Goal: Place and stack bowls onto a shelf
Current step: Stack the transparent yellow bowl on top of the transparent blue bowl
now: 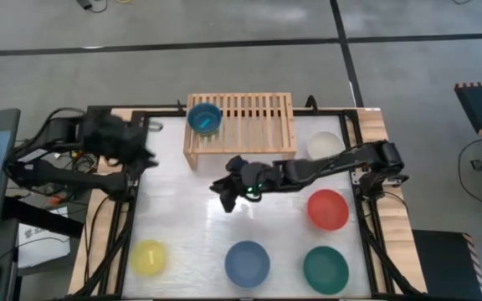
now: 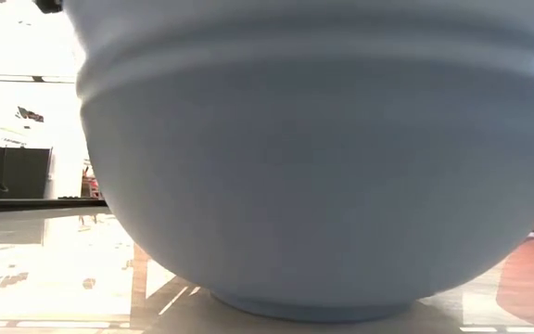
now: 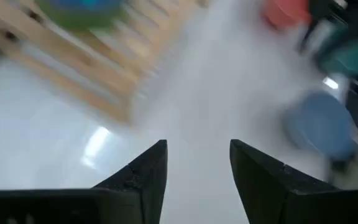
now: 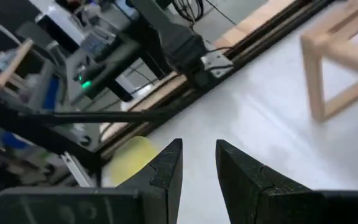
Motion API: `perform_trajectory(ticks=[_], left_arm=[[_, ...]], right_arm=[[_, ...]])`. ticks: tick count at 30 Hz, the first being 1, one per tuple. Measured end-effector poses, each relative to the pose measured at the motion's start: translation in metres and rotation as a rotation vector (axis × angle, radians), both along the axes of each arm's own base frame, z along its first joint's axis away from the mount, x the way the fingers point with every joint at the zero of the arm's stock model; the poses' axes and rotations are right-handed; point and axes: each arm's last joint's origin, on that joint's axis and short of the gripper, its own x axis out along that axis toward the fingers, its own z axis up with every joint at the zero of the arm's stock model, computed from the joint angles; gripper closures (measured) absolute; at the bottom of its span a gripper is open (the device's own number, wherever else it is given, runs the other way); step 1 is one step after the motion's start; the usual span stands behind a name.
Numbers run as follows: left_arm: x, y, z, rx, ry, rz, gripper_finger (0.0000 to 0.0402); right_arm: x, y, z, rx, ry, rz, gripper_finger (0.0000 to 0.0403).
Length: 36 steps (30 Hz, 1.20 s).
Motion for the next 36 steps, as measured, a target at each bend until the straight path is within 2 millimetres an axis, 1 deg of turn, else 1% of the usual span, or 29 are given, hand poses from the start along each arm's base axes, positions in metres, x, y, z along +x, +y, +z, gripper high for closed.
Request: perform_trajectory(ticks=[2, 4, 6, 8, 10, 12, 15, 18, 21, 24, 28, 30, 33, 36], left_arm=[[-0.006, -0.009, -0.005, -0.044, 0.018, -0.051, 0.0248], [-0.012, -0.016, -0.008, -0.069, 0.031, -0.096, 0.0248], [-0.013, -0.02, -0.011, -0.07, 0.04, -0.141, 0.0248], [-0.014, -0.023, -0.013, -0.056, 0.07, -0.174, 0.0248], [-0.014, -0.025, -0.016, -0.033, 0.112, -0.205, 0.0248], [-0.012, -0.027, -0.018, -0.02, 0.153, -0.235, 0.0248], [-0.01, -0.03, -0.021, -0.017, 0.194, -0.278, 0.0248], [-0.006, -0.035, -0.023, -0.029, 0.211, -0.309, 0.0248], [-0.002, -0.042, -0.034, -0.042, 0.253, -0.347, 0.0248], [0.002, -0.05, -0.048, -0.057, 0.284, -0.367, 0.0248], [0.013, -0.063, -0.069, -0.094, 0.269, -0.38, 0.0248], [0.019, -0.072, -0.082, -0.116, 0.263, -0.39, 0.0248], [0.025, -0.085, -0.1, -0.141, 0.263, -0.409, 0.0248], [0.029, -0.098, -0.115, -0.122, 0.286, -0.444, 0.0248]], right_arm=[[0.008, 0.009, -0.013, 0.042, 0.008, -0.01, 0.0279], [0.023, 0.02, -0.024, 0.098, -0.014, -0.022, 0.0279], [0.036, 0.032, -0.042, 0.134, 0.026, -0.029, 0.0279], [0.052, 0.045, -0.055, 0.165, 0.022, -0.033, 0.0273], [0.063, 0.055, -0.068, 0.186, 0.047, -0.047, 0.0262], [0.074, 0.063, -0.075, 0.212, 0.031, -0.054, 0.0247], [0.09, 0.071, -0.083, 0.235, 0.017, -0.057, 0.0223], [0.099, 0.077, -0.097, 0.235, 0.056, -0.062, 0.0202], [0.098, 0.077, -0.102, 0.21, 0.118, -0.084, 0.0193], [0.095, 0.079, -0.096, 0.178, 0.114, -0.134, 0.0192], [0.087, 0.083, -0.091, 0.135, 0.151, -0.156, 0.0193], [0.078, 0.086, -0.084, 0.107, 0.2, -0.165, 0.0194], [0.069, 0.089, -0.07, 0.086, 0.208, -0.177, 0.0194], [0.054, 0.09, -0.056, 0.043, 0.262, -0.179, 0.0194]])
